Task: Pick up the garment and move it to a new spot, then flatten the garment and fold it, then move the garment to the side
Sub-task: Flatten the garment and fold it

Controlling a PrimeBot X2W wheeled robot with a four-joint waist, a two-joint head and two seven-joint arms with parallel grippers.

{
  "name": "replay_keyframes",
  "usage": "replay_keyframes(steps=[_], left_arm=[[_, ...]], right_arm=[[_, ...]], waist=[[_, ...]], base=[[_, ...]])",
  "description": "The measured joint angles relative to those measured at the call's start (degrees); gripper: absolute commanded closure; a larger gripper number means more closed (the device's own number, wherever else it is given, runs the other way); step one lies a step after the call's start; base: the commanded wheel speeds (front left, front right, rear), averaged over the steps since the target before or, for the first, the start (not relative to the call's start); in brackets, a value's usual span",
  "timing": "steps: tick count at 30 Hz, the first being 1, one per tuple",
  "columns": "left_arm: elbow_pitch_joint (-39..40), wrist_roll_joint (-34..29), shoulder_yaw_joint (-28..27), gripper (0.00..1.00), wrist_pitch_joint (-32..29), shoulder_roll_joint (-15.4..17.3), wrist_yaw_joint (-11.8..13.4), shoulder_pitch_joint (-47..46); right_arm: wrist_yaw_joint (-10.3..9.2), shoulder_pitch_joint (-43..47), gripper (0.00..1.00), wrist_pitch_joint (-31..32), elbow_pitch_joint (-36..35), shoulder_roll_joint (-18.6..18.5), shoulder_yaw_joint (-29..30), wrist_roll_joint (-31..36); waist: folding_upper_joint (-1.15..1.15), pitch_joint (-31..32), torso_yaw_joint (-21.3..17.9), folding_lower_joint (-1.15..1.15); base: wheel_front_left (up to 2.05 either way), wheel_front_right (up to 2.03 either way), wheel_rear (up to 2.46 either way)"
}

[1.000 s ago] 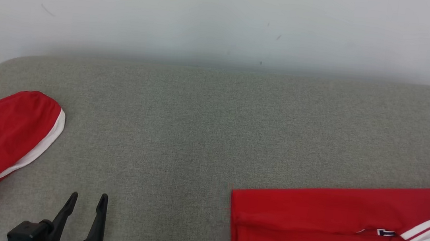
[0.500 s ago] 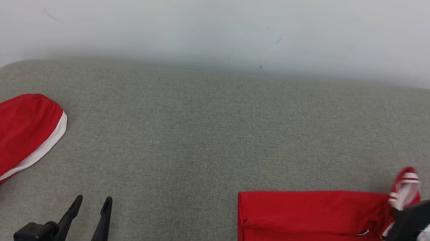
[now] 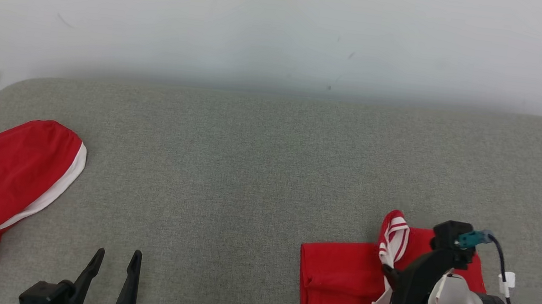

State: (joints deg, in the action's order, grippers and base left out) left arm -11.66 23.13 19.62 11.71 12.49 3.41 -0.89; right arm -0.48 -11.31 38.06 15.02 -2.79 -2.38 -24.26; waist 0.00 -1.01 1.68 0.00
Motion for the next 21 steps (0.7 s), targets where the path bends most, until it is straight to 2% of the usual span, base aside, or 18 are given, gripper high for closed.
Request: replay_keyframes(steps=[15,21], left_arm=[[-0.2,0.0,0.1,0.00,0.3,-0.2,-0.4,-0.7],[-0.2,0.0,0.1,0.00,0.4,-0.2,-0.4,-0.7]], right_arm=[[-0.63,0.0,1.00,2.3,-1.0,-0.1,-7.1,-3.1],[-2.57,0.0,1.00,2.2,-1.1,-0.2,-10.6,-5.2]], waist=[[0.00,0.0,0.7,0.00],[0.00,-0.2,0.8,0.00]], base=[[0.00,0.00,0.00],[0.00,0.00,0.00]])
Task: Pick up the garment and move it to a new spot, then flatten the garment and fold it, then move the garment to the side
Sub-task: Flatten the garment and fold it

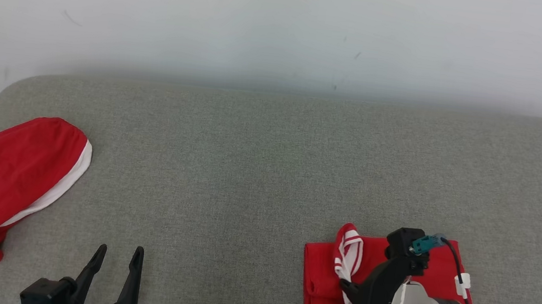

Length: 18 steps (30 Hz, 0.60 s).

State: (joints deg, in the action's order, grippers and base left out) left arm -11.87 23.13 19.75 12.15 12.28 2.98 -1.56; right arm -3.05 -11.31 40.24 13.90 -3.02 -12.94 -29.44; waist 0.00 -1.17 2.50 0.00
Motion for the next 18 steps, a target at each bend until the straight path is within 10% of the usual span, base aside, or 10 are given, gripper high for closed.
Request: replay_keyframes(steps=[11,13,18], left_arm=[[0.0,0.0,0.1,0.00,0.0,0.0,0.0,0.0],[0.0,0.0,0.1,0.00,0.0,0.0,0.0,0.0],[0.1,0.0,0.0,0.00,0.1,0.0,0.0,0.0]], right_arm=[[-2.00,-0.1,1.00,-1.1,-0.2,0.0,-2.8,-2.8],[-2.04,-0.1,0.00,-1.5,-0.2,0.0,-2.4,-3.0],[-2.34,-1.1,0.00,-3.5,-2.5,0.0,0.1,-4.7]], waist=[[0.00,-0.4,0.2,0.00],[0.00,-0.5,0.2,0.00],[0.00,-0.6,0.1,0.00]], base=[[0.00,0.00,0.00],[0.00,0.00,0.00],[0.00,0.00,0.00]])
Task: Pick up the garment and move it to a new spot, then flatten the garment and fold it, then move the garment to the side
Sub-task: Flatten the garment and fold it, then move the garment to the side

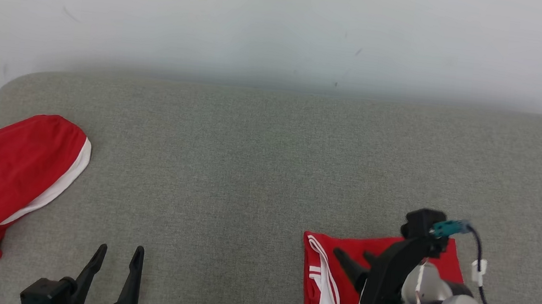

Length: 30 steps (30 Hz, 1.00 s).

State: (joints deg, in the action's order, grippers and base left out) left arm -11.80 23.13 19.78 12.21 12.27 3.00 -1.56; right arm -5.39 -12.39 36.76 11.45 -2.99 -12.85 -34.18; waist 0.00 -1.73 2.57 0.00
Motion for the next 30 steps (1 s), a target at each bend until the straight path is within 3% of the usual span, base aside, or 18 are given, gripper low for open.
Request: replay_keyframes(steps=[4,9,13,30], left_arm=[[0.0,0.0,0.0,0.00,0.0,0.0,0.0,0.0],[0.2,0.0,0.0,0.00,0.0,-0.1,0.1,0.0],[0.3,0.0,0.0,0.00,0.4,-0.1,0.1,0.0],[1.1,-0.3,0.8,0.00,0.3,0.0,0.5,-1.1]], right_arm=[[-0.25,-0.7,0.00,-1.6,-2.9,-0.5,2.5,0.3],[-0.86,0.7,0.00,-2.8,-4.4,-7.1,6.9,3.3],[-1.29,4.8,0.00,-3.1,-4.0,-10.2,10.1,4.9],[-1.69,6.2,0.00,-2.8,2.5,-8.8,15.2,2.5]], waist=[[0.00,-0.1,-0.4,0.00],[0.00,-0.2,-0.9,0.00],[0.00,-0.4,-1.2,0.00],[0.00,-1.6,-1.2,0.00]], base=[[0.00,0.00,0.00],[0.00,0.00,0.00],[0.00,0.00,0.00],[0.00,0.00,0.00]])
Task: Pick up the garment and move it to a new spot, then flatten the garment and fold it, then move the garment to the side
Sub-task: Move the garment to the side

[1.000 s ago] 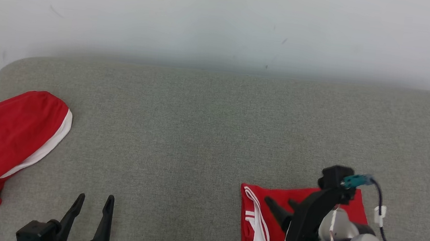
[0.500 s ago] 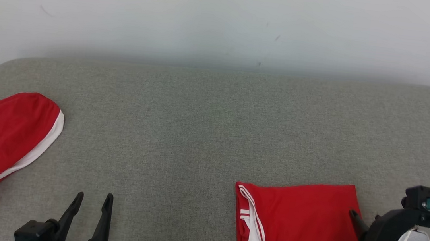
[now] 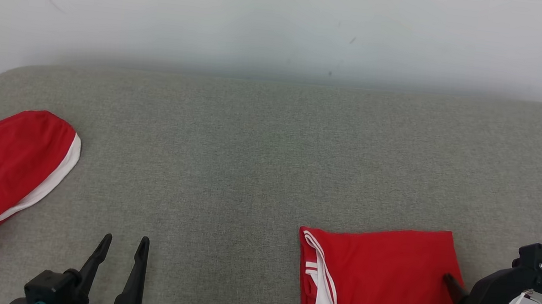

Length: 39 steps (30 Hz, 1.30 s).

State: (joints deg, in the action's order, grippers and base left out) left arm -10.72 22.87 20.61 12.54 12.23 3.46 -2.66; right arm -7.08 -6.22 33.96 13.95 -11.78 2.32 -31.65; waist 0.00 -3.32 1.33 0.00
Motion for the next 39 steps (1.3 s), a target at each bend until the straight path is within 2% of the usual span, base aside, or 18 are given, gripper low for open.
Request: replay_keyframes(steps=[8,9,10,11,12,13,15,20,25,36,39], left_arm=[[-0.1,-0.1,0.1,0.00,-0.4,0.1,-0.4,-0.3],[-0.1,-0.1,0.0,0.00,-0.4,0.1,-0.5,-0.3],[-0.1,-0.1,0.0,0.00,-0.4,0.2,-0.5,-0.3],[-0.1,-0.1,0.0,0.00,-0.4,0.2,-0.5,-0.3],[-0.1,-0.1,0.0,0.00,-0.4,0.3,-0.5,-0.3],[-0.1,-0.1,0.1,0.00,-0.4,0.3,-0.5,-0.3],[-0.1,-0.1,0.1,0.00,-0.4,0.3,-0.5,-0.3],[-0.1,-0.1,0.1,0.00,-0.4,0.3,-0.5,-0.3],[-0.1,-0.1,0.4,0.00,-0.5,0.3,-0.5,-0.3],[0.2,-0.4,0.9,0.00,-0.9,0.2,-0.5,-0.5],[0.2,-0.4,0.5,0.00,-0.9,0.4,-0.5,-0.6]], right_arm=[[0.00,-2.5,0.00,1.9,4.5,0.5,-0.3,-1.2],[0.01,-2.7,0.07,2.4,5.0,0.5,-0.7,-1.2],[0.02,-2.8,0.23,2.9,5.5,0.5,-1.1,-1.2],[0.04,-2.9,0.51,3.4,6.0,0.5,-1.4,-1.2],[0.15,-3.1,0.67,3.9,6.5,0.3,-1.7,-1.2],[0.49,-3.3,0.81,4.4,6.8,0.0,-2.1,-1.2],[1.04,-3.9,1.00,4.9,7.3,-0.6,-2.5,-1.2],[1.66,-7.2,1.00,5.0,7.7,-2.6,-3.2,0.5],[2.03,-11.3,1.00,3.8,8.0,-6.9,-2.8,3.4],[0.25,-14.1,1.00,-2.6,13.6,-14.7,7.3,5.7],[0.00,-13.5,1.00,-4.5,14.6,-15.2,9.2,7.3]], waist=[[0.00,-0.4,1.4,0.00],[0.00,-0.4,1.5,0.00],[0.00,-0.4,1.6,0.00],[0.00,-0.4,1.7,0.00],[0.00,-0.4,1.8,0.00],[0.00,-0.4,1.9,0.00],[0.00,-0.4,2.1,0.00],[0.00,-0.4,2.5,0.00],[0.00,-0.4,2.9,0.00],[0.00,-1.1,4.9,0.00],[0.00,-1.4,5.4,0.00]], base=[[0.00,0.00,0.00],[0.00,0.00,0.00],[0.00,0.00,0.00],[0.00,0.00,0.00],[0.00,0.00,0.00],[0.00,0.00,0.00],[0.00,0.00,0.00],[0.00,0.00,0.00],[0.00,0.00,0.00],[0.00,0.00,0.00],[0.00,0.00,0.00]])
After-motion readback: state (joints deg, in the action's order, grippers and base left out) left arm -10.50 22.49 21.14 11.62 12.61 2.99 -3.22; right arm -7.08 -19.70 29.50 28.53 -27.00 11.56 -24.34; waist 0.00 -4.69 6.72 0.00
